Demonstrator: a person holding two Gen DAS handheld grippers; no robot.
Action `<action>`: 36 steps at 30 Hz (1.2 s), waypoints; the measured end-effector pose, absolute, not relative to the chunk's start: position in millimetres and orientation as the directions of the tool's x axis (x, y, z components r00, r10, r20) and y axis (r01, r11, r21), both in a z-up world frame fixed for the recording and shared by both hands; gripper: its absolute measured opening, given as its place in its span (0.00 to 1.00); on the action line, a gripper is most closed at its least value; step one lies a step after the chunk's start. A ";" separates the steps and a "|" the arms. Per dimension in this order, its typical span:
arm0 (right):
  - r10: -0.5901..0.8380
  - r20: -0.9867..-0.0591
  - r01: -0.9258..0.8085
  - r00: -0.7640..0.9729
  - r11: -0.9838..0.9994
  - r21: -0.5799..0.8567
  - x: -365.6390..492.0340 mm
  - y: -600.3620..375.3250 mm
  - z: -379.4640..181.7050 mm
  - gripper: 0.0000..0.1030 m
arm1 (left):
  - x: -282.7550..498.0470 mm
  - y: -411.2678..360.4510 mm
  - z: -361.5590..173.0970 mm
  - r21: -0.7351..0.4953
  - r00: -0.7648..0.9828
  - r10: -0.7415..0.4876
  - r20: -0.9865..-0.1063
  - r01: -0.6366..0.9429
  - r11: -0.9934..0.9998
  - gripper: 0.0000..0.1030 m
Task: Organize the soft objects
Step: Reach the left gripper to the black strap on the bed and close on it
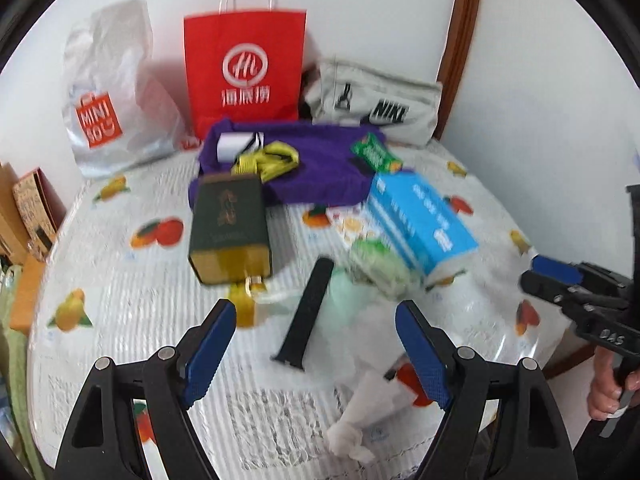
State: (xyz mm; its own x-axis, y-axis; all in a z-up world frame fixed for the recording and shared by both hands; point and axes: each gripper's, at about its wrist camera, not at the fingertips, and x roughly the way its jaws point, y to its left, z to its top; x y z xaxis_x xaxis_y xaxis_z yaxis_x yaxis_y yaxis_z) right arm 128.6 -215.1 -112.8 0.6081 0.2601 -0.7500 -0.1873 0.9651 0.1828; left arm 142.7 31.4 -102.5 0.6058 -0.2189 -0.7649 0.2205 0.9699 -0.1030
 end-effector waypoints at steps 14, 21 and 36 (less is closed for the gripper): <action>0.240 -0.779 -0.191 0.579 0.969 0.157 122.2 -214.7 -151.1 0.48 | 174.0 18.1 -162.0 -0.116 0.561 -0.252 -0.788 0.266 0.957 0.77; 0.249 -0.780 -0.213 0.573 0.965 0.152 123.6 -215.0 -161.0 0.48 | 191.1 6.6 -178.9 -0.048 0.553 -0.228 -0.802 0.320 0.946 0.62; 0.252 -0.809 -0.218 0.530 0.963 0.157 136.5 -206.0 -181.5 0.48 | 204.9 8.7 -202.4 -0.089 0.494 -0.277 -0.824 0.370 0.925 0.40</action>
State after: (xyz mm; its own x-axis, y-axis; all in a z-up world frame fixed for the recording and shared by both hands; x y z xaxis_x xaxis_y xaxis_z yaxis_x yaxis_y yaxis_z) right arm 136.5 -206.0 -181.5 0.5303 0.2521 -0.8094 -0.2179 0.9632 0.1572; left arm 204.9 8.7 -202.4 0.4940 -0.2767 -0.8243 0.3698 0.9249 -0.0888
